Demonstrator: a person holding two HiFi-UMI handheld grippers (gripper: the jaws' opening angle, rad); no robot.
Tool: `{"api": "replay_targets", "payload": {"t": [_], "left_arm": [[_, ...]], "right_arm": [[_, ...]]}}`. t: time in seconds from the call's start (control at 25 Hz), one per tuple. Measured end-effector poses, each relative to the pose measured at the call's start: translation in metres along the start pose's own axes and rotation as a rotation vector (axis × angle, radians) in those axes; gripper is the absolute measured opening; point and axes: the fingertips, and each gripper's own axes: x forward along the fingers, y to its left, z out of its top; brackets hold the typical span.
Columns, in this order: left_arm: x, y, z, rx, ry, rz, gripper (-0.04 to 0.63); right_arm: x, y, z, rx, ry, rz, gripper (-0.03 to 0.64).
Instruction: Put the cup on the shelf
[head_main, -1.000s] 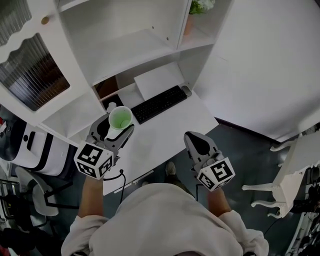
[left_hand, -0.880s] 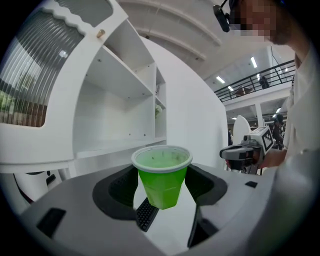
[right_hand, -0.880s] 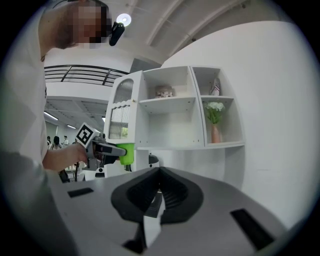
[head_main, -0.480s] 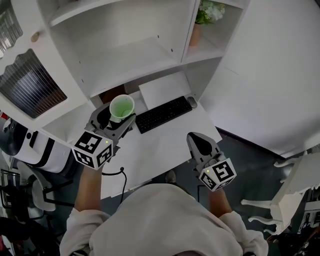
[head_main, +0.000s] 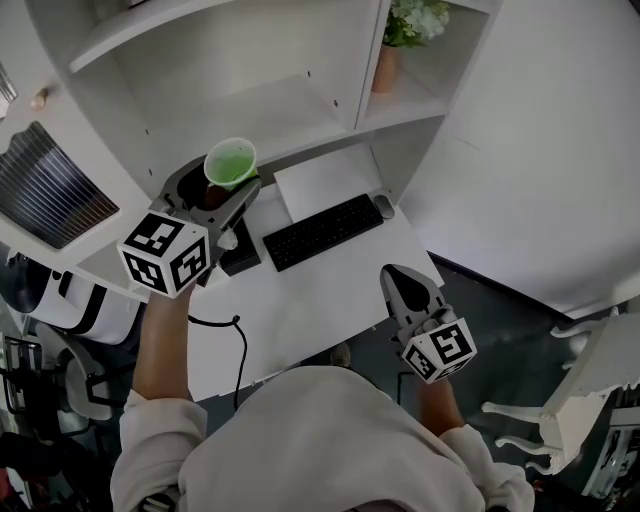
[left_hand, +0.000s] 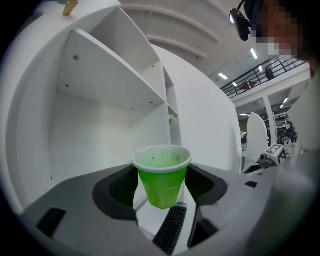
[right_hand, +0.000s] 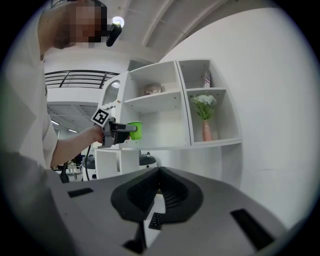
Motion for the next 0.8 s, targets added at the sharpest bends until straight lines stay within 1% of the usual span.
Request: {"api": "replay_targets", "payload": {"t": [0.2, 0.36, 0.8], "left_arm": [[0.018, 0.016, 0.017, 0.018, -0.005, 0.017, 0.295], [0.028, 0.027, 0.026, 0.017, -0.009, 0.03, 0.295], [0.051, 0.052, 0.032, -0.016, 0.007, 0.063, 0.295]], "right_arm": [[-0.001, -0.012, -0.002, 0.007, 0.001, -0.013, 0.005], [-0.003, -0.021, -0.003, 0.012, 0.002, -0.024, 0.005], [-0.012, -0.04, -0.009, 0.03, 0.003, -0.05, 0.005]]}}
